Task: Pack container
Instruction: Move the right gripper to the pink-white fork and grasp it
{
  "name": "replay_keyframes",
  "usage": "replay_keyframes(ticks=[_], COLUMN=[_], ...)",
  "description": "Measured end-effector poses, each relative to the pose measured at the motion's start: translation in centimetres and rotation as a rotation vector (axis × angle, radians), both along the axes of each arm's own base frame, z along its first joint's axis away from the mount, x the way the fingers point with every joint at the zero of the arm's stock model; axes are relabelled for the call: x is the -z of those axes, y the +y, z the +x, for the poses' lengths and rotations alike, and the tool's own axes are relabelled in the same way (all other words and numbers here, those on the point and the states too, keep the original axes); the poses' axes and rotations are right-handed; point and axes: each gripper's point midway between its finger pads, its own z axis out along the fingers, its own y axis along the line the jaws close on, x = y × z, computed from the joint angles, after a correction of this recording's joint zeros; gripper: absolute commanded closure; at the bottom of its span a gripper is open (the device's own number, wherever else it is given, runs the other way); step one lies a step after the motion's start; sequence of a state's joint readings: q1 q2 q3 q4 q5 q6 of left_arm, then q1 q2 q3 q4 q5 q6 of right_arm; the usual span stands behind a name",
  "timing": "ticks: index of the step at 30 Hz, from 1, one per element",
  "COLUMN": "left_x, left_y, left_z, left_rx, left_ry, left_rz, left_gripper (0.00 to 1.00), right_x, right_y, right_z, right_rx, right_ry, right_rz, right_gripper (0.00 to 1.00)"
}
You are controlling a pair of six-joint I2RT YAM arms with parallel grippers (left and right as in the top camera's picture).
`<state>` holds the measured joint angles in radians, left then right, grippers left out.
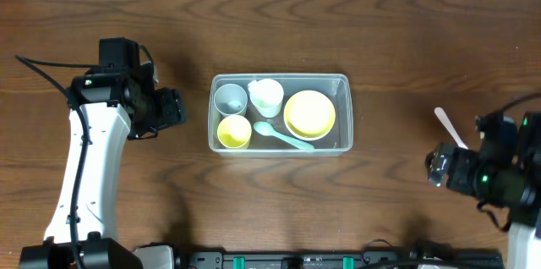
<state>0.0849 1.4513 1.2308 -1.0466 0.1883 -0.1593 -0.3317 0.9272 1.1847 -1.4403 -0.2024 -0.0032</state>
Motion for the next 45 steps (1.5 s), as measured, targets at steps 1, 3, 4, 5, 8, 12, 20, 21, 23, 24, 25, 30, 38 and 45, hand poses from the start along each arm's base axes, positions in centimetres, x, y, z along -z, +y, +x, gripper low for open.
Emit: replay_keyframes(ticks=[1,3,4,5,8,12,20,21,23,24,25,30,38,45], left_x=[0.0,0.0,0.0,0.0,0.0,0.0,0.0,0.0,0.0,0.0,0.0,0.0,0.0,0.0], left_y=[0.0,0.0,0.0,0.0,0.0,0.0,0.0,0.0,0.0,0.0,0.0,0.0,0.0,0.0], left_z=[0.0,0.0,0.0,0.0,0.0,0.0,0.0,0.0,0.0,0.0,0.0,0.0,0.0,0.0], left_rx=[0.0,0.0,0.0,0.0,0.0,0.0,0.0,0.0,0.0,0.0,0.0,0.0,0.0,0.0], left_ry=[0.001,0.001,0.0,0.0,0.001,0.002,0.001,0.001,0.002,0.002,0.001,0.001,0.002,0.002], left_rz=[0.0,0.0,0.0,0.0,0.0,0.0,0.0,0.0,0.0,0.0,0.0,0.0,0.0,0.0], left_gripper=[0.26,0.26,0.26,0.26,0.26,0.26,0.26,0.26,0.26,0.26,0.26,0.26,0.26,0.26], right_x=[0.0,0.1,0.3,0.5,2.1,5.2,12.1,13.1,14.8,15.4,16.3,18.3,20.9,22.0], right_y=[0.1,-0.1,-0.4,-0.6,-1.5,-2.4,-2.4,-2.6,-3.6,-4.1,-4.9,-7.6,-9.8,-11.0], right_z=[0.3,1.6,2.4,3.4,6.0,8.9,12.2,12.6,13.1,13.2,13.3,13.6,12.7,11.9], right_rx=[0.002,0.005,0.005,0.004,-0.028,-0.137,-0.498,-0.528,-0.555,-0.56,-0.563,-0.559,-0.524,-0.469], right_ry=[-0.032,-0.099,-0.127,-0.152,-0.187,-0.156,-0.023,0.001,0.058,0.088,0.129,0.223,0.329,0.37], right_rz=[-0.001,-0.003,-0.009,-0.014,-0.038,-0.079,-0.082,-0.086,-0.107,-0.125,-0.155,-0.25,-0.264,-0.248], right_gripper=[0.01,0.01,0.01,0.01,0.02,0.04,0.06,0.06,0.06,0.06,0.06,0.05,0.08,0.09])
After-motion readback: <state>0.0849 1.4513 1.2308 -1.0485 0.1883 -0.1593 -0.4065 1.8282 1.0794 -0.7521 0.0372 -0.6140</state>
